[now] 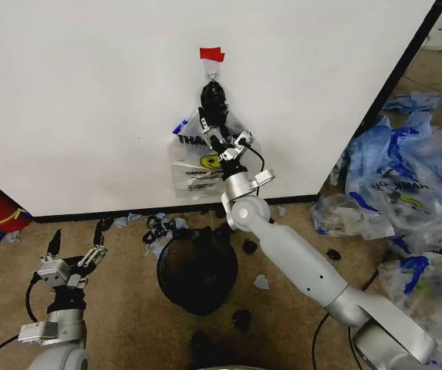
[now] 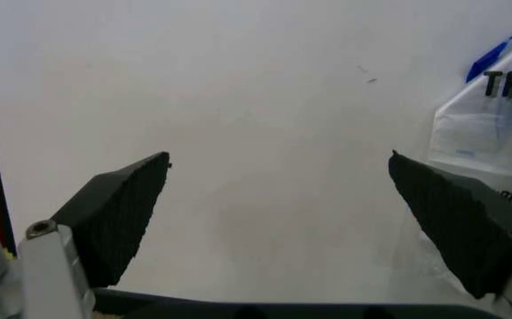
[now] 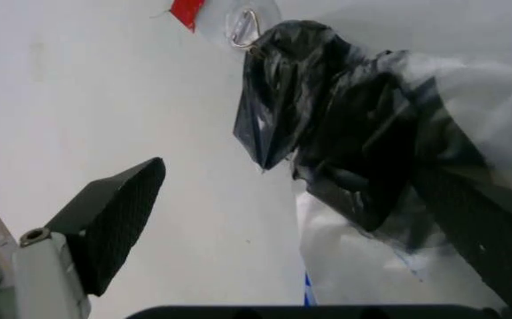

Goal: Pick up the garbage bag from the wall and place it over the trash bin.

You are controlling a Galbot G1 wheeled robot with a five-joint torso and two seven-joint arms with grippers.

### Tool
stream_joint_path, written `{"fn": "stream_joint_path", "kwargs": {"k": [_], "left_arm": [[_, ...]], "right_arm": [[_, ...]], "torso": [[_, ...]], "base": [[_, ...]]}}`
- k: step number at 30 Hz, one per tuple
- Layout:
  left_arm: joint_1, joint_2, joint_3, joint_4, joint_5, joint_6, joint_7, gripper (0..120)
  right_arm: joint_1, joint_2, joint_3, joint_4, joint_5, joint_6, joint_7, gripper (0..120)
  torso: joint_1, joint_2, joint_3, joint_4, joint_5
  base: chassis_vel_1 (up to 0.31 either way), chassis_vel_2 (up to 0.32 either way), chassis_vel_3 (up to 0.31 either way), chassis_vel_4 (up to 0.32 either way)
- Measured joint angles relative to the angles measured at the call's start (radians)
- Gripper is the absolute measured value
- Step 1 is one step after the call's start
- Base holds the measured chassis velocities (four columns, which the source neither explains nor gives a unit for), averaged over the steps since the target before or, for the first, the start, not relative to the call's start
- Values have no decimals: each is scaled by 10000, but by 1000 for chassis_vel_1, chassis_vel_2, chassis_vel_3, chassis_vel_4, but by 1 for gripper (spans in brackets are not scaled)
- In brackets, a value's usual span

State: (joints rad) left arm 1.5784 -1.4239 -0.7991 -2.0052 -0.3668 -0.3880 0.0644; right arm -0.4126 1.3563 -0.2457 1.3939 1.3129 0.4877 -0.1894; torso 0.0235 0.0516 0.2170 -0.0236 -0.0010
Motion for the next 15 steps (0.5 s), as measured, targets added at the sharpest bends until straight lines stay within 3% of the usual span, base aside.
{"fn": "stream_joint_path", "kwargs": {"k": [4, 10, 15], "left_arm": [[-29, -10, 10, 45, 4, -57, -10, 98], [-58, -76, 64, 119, 54, -145, -39, 98], [-50, -91, 74, 148, 69, -219, -84, 98]], "right_arm": [[0, 38, 0, 9, -54, 4, -5, 97], [-14, 83, 0, -79, -146, 27, -6, 79], [-33, 113, 12, -201, -221, 49, -16, 57]], "torso": [[0, 0, 0, 0, 0], [0, 0, 0, 0, -1], [0, 0, 0, 0, 0]], "base": [[0, 0, 0, 0], [0, 0, 0, 0], [0, 0, 0, 0]]}}
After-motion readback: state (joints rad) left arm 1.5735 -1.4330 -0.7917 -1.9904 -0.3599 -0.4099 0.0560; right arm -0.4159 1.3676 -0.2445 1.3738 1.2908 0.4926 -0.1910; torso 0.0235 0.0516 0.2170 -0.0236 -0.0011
